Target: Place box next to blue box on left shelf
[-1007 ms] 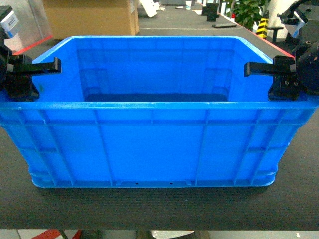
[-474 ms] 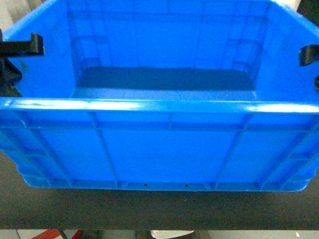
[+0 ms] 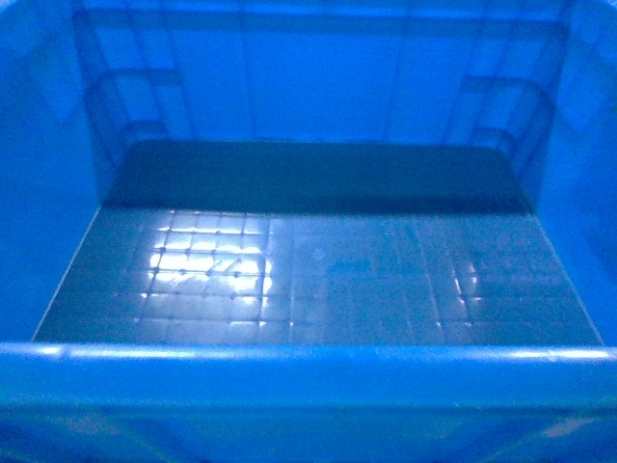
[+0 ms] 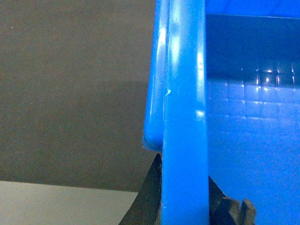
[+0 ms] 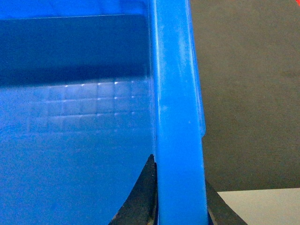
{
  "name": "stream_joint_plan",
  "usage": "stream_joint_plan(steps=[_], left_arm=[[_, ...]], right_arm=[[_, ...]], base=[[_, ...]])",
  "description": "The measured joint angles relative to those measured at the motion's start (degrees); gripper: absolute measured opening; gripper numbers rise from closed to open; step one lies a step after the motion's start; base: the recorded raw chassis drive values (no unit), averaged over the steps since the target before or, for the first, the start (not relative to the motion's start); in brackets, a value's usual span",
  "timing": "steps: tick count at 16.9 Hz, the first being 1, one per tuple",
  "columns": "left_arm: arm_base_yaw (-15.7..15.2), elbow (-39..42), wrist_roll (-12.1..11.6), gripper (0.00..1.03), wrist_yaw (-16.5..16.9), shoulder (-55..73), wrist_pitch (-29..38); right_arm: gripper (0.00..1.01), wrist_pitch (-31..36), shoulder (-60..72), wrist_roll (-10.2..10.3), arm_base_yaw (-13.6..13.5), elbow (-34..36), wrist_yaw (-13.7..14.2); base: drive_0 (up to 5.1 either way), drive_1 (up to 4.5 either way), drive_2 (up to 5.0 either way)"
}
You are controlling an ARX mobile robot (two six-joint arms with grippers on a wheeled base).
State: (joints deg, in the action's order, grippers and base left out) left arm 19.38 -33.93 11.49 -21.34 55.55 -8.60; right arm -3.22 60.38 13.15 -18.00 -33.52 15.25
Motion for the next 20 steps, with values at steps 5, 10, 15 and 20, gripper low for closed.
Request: stream_joint_plan(steps=[5, 10, 15, 20], left_arm=[[6.64, 4.37, 2.01, 0.08, -6.99, -11.85, -4.42], [6.67, 4.37, 1.86, 0.08, -6.99, -11.89, -4.24], [6.67, 4.37, 1.86, 0.08, -7.13, -11.93, -4.26], [6.67, 4.37, 1.88, 0.08, -7.04, -11.87, -4.17]], right_arm=[[0.1, -2.6, -12.04, -0.77, -4.68, 4.9, 5.62], [0.1, -2.4, -12.48, -1.01, -4.9, 4.94, 6.21], [0.1, -2.36, -12.48, -1.01, -4.9, 4.94, 6.19], [0.1, -2.38, -12.5, -1.01, -4.9, 4.94, 6.25]], base=[[0.0, 0.0, 0.0], [0.0, 0.0, 0.0], [0.0, 0.0, 0.0], [0.0, 0.0, 0.0]])
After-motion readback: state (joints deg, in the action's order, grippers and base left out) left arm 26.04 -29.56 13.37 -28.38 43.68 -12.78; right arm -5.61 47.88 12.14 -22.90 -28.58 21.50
